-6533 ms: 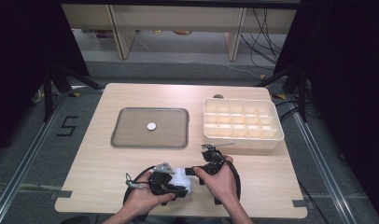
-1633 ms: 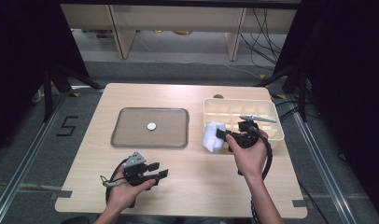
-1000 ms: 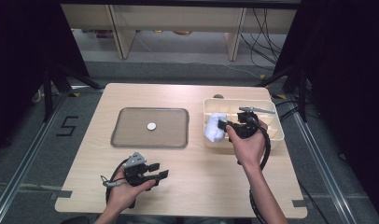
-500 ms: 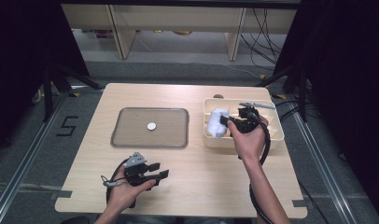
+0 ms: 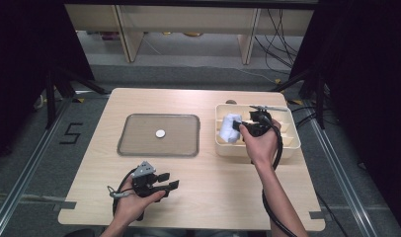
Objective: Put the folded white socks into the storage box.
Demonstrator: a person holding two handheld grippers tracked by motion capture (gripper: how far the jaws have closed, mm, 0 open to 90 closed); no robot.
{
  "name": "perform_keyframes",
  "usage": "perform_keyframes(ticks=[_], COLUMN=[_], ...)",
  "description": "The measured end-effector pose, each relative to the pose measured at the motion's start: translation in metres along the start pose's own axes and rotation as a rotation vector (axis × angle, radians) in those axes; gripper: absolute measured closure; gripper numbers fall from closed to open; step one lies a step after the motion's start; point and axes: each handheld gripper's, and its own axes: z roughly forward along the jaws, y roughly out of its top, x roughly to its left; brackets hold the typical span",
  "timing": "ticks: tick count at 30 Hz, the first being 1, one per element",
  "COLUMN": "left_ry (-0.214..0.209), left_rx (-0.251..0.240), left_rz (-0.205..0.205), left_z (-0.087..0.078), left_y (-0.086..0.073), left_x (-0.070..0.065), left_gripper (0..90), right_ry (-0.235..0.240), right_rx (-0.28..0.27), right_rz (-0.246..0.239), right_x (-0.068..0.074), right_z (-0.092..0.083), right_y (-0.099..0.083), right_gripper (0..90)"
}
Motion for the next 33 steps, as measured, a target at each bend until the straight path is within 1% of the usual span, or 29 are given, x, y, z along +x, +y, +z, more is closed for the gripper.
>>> perform_keyframes(ticks=[1, 2, 3, 4, 5, 6, 7, 8, 9, 11, 12, 13, 14, 15, 16, 17, 18, 19, 21, 22, 24, 25, 26, 27, 28, 30, 31, 32, 33], left_ry=[0.003, 0.003, 0.001, 0.004, 0.002, -0.002, 0.005, 0.001, 0.003, 0.003, 0.001, -0.001, -0.001, 0.003, 0.003, 0.001, -0.002, -0.002, -0.002, -0.002, -0.004, -0.002, -0.002, -0.002, -0.001, -0.002, -0.001, -0.001, -0.002], left_rx=[-0.001, -0.001, 0.0, 0.001, 0.001, 0.0, 0.003, 0.001, 0.001, 0.001, -0.003, -0.003, -0.003, 0.002, 0.002, 0.001, 0.001, 0.0, -0.002, 0.0, -0.002, -0.002, 0.002, -0.004, 0.001, 0.001, 0.003, 0.004, 0.004], left_rz=[-0.009, -0.007, -0.001, -0.001, 0.002, 0.002, 0.002, 0.001, 0.002, 0.002, 0.002, 0.001, 0.001, 0.001, 0.002, 0.002, 0.003, 0.003, 0.002, 0.0, 0.003, 0.002, 0.001, 0.003, 0.001, 0.002, 0.004, 0.005, 0.004], left_z=[0.0, 0.001, 0.001, 0.001, 0.001, 0.001, 0.001, 0.001, 0.0, 0.0, 0.001, 0.001, 0.001, 0.001, 0.001, 0.001, 0.001, 0.001, 0.002, 0.002, 0.002, 0.002, 0.002, 0.002, 0.002, 0.002, 0.002, 0.002, 0.002], left_y=[0.0, 0.0, -0.001, -0.001, -0.001, -0.001, -0.001, -0.001, -0.001, -0.001, -0.001, -0.001, -0.001, -0.001, -0.001, -0.001, -0.001, -0.001, -0.001, -0.001, -0.001, -0.001, -0.001, -0.002, -0.001, -0.001, -0.001, -0.001, -0.001], left_x=[0.0, -0.001, -0.001, -0.001, -0.001, -0.001, -0.001, -0.001, -0.001, -0.001, 0.0, 0.0, 0.0, -0.001, -0.001, -0.001, -0.001, -0.001, -0.001, -0.002, -0.001, -0.001, -0.001, -0.001, -0.001, -0.001, -0.001, -0.001, -0.001], left_gripper=[46.5, 46.5, 46.5, 46.5, 46.5, 46.5, 46.4, 46.4, 46.4, 46.4, 46.4, 46.4, 46.3, 46.3, 46.3, 46.3, 46.3, 46.3, 46.2, 46.2, 46.2, 46.2, 46.2, 46.2, 46.2, 46.1, 46.2, 46.2, 46.2], right_ry=[0.002, 0.0, -0.006, -0.006, -0.002, -0.014, -0.01, -0.005, -0.005, -0.011, -0.027, -0.02, -0.028, -0.027, -0.04, -0.04, -0.049, -0.052, -0.059, -0.062, -0.063, -0.07, -0.073, -0.092, -0.087, -0.085, -0.091, -0.091, -0.091], right_rx=[0.009, 0.007, 0.018, 0.017, 0.02, 0.022, 0.026, 0.039, 0.033, 0.043, 0.049, 0.059, 0.078, 0.078, 0.08, 0.093, 0.09, 0.088, 0.101, 0.092, 0.107, 0.113, 0.103, 0.125, 0.112, 0.13, 0.138, 0.142, 0.141], right_rz=[0.03, -0.003, 0.057, 0.019, -0.001, -0.006, -0.001, 0.038, -0.01, 0.001, -0.013, 0.01, 0.051, 0.009, -0.012, 0.003, 0.007, -0.025, 0.023, -0.025, -0.033, -0.023, -0.041, -0.027, -0.025, -0.057, -0.025, -0.05, -0.06], right_x=[0.002, -0.001, 0.004, 0.0, -0.002, -0.002, -0.002, 0.001, -0.003, -0.002, -0.003, -0.002, 0.001, -0.003, -0.004, -0.004, -0.003, -0.005, -0.001, -0.005, -0.005, -0.004, -0.005, -0.004, -0.003, -0.002, 0.001, 0.0, 0.0], right_z=[0.0, 0.002, 0.003, 0.006, 0.008, 0.01, 0.012, 0.012, 0.015, 0.019, 0.021, 0.022, 0.023, 0.024, 0.027, 0.028, 0.03, 0.033, 0.034, 0.037, 0.038, 0.039, 0.041, 0.042, 0.044, 0.045, 0.046, 0.047, 0.049], right_y=[0.0, 0.0, -0.001, 0.0, 0.0, -0.001, -0.001, -0.002, -0.002, -0.002, -0.002, -0.002, -0.003, -0.002, -0.003, -0.003, -0.004, -0.005, -0.006, -0.006, -0.007, -0.006, -0.007, -0.007, -0.007, -0.007, -0.008, -0.008, -0.009], right_gripper=[73.8, 73.8, 73.8, 73.8, 73.8, 73.8, 73.8, 73.8, 73.8, 73.8, 73.7, 73.7, 73.7, 73.7, 73.6, 73.6, 73.6, 73.6, 73.6, 73.6, 73.5, 73.5, 73.5, 73.5, 73.5, 73.4, 73.4, 73.4, 73.4])
